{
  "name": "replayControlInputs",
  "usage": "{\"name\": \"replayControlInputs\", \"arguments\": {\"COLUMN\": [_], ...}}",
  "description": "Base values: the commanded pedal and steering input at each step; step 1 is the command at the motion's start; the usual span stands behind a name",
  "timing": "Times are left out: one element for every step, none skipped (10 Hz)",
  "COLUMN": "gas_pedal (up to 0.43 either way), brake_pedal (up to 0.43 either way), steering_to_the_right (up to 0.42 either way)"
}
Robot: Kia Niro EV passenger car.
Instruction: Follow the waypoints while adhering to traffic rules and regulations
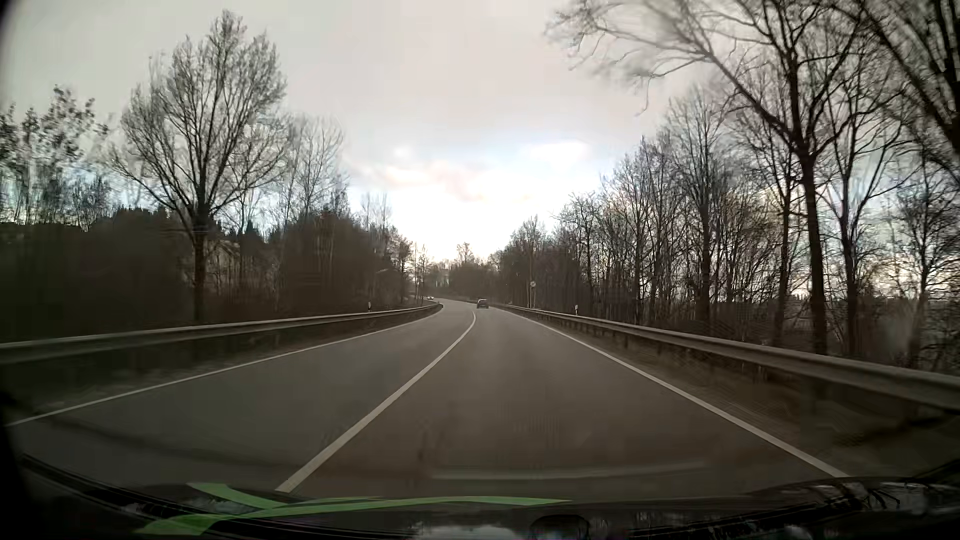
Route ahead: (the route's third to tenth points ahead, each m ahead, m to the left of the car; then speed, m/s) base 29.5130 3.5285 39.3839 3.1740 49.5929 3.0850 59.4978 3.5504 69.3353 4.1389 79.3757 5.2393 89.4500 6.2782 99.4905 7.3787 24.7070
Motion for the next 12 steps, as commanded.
{"name": "replayControlInputs", "arguments": {"gas_pedal": [0.228,0.228,0.228,0.240,0.240,0.240,0.240,0.240,0.240,0.240,0.240,0.240], "brake_pedal": [0.000,0.000,0.000,0.000,0.000,0.000,0.000,0.000,0.000,0.000,0.000,0.000], "steering_to_the_right": [-0.010,-0.009,-0.009,-0.010,-0.009,-0.010,-0.010,-0.010,-0.010,-0.010,-0.010,-0.010]}}
